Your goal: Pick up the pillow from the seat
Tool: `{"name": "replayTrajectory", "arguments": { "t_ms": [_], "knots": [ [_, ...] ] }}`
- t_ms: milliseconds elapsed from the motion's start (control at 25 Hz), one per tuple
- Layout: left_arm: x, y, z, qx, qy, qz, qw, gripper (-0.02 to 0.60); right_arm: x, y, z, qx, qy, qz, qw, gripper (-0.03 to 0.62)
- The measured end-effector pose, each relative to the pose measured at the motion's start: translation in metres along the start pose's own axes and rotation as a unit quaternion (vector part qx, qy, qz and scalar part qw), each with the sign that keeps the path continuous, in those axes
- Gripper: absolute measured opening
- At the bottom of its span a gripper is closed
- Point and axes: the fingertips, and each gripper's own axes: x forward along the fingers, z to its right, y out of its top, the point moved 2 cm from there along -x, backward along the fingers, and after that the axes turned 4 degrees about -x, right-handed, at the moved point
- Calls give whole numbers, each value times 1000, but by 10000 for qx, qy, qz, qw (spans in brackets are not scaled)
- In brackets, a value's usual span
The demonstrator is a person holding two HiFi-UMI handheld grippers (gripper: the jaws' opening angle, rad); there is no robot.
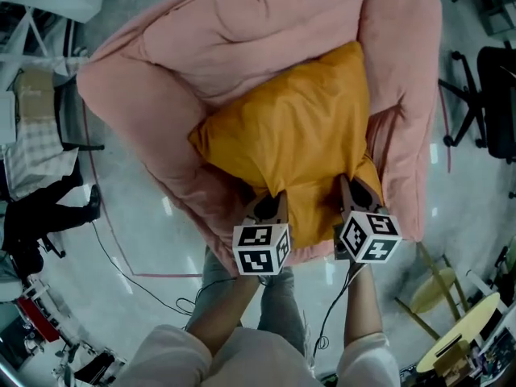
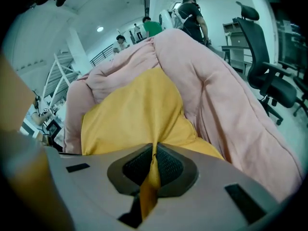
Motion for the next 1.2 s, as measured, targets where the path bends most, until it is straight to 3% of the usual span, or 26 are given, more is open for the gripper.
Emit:
{"name": "replayTrajectory", "arguments": {
  "t_ms": [320,640,1200],
  "knots": [
    [-47,32,30,462,-406,244,9978,25,-49,31,-15,63,-152,387,9991,38],
    [-97,64,43,532,-713,434,9951,28,-102,72,-48,9,-316,970,9948,38],
    [-183,99,70,1129,-1452,699,9805,28,-190,100,-94,177,-746,1611,9839,38]
  ]
}}
